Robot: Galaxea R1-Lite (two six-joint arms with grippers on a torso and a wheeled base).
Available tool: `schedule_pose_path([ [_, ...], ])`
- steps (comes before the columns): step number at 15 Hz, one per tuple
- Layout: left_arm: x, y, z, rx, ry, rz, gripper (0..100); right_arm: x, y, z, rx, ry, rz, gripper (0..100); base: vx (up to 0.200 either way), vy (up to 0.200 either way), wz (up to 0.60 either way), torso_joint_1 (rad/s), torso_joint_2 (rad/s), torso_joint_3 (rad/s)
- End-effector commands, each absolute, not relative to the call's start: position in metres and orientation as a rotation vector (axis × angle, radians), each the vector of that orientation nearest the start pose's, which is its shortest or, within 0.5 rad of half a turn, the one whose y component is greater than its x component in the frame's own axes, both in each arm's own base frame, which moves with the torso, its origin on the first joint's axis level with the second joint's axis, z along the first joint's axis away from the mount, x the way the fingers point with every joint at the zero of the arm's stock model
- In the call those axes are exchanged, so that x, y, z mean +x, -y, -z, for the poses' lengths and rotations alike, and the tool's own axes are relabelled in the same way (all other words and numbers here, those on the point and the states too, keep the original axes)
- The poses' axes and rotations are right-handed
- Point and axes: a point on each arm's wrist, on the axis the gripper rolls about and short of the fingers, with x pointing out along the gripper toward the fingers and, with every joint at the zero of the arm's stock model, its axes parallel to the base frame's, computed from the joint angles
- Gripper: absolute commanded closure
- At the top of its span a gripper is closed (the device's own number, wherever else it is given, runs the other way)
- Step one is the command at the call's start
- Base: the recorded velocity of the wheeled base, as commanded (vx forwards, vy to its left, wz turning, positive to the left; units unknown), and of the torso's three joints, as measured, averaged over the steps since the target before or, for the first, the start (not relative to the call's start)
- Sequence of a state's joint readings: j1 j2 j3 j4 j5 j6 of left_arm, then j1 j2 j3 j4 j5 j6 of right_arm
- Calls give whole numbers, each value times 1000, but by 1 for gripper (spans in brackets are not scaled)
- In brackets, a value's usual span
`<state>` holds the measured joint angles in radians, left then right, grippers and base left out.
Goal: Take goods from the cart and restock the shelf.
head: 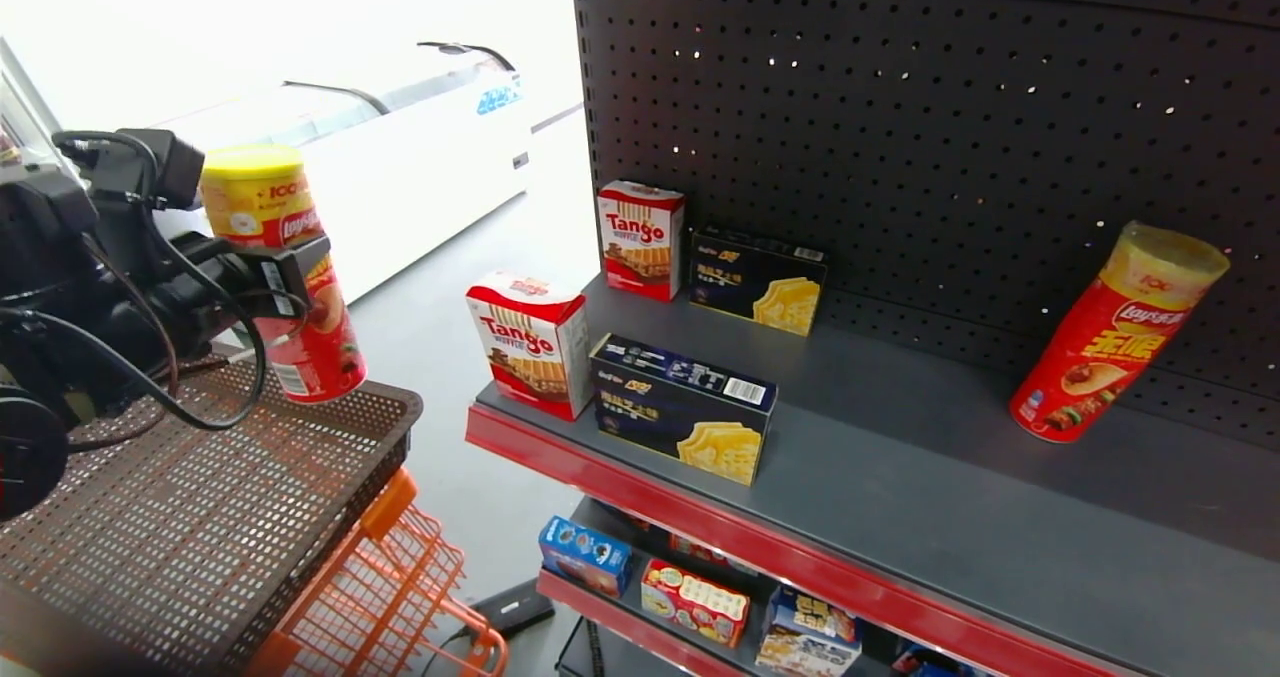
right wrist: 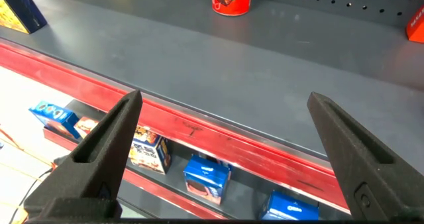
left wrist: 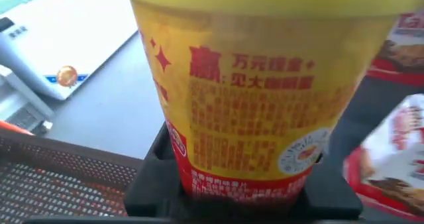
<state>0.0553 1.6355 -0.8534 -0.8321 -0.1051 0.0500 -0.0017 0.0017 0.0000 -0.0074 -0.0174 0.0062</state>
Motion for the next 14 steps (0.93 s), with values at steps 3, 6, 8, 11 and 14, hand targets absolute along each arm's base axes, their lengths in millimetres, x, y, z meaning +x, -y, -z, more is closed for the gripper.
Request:
schedule_pose_path([
  [3,267,26,-261,47,151,314,100,-23,0,-76,6,5,18,0,0,0,0,0,0,0],
  [6,254,29,-271,54,175,518,100,-23,0,-76,6,5,18,0,0,0,0,0,0,0],
  [8,252,30,-273,63,184,615,100,-23,0,-76,6,5,18,0,0,0,0,0,0,0],
  [11,246,31,-291,37,230,659,100,-23,0,-76,6,5,18,0,0,0,0,0,0,0],
  [14,238,47,-326,32,247,717,100,-23,0,-76,6,5,18,0,0,0,0,0,0,0],
])
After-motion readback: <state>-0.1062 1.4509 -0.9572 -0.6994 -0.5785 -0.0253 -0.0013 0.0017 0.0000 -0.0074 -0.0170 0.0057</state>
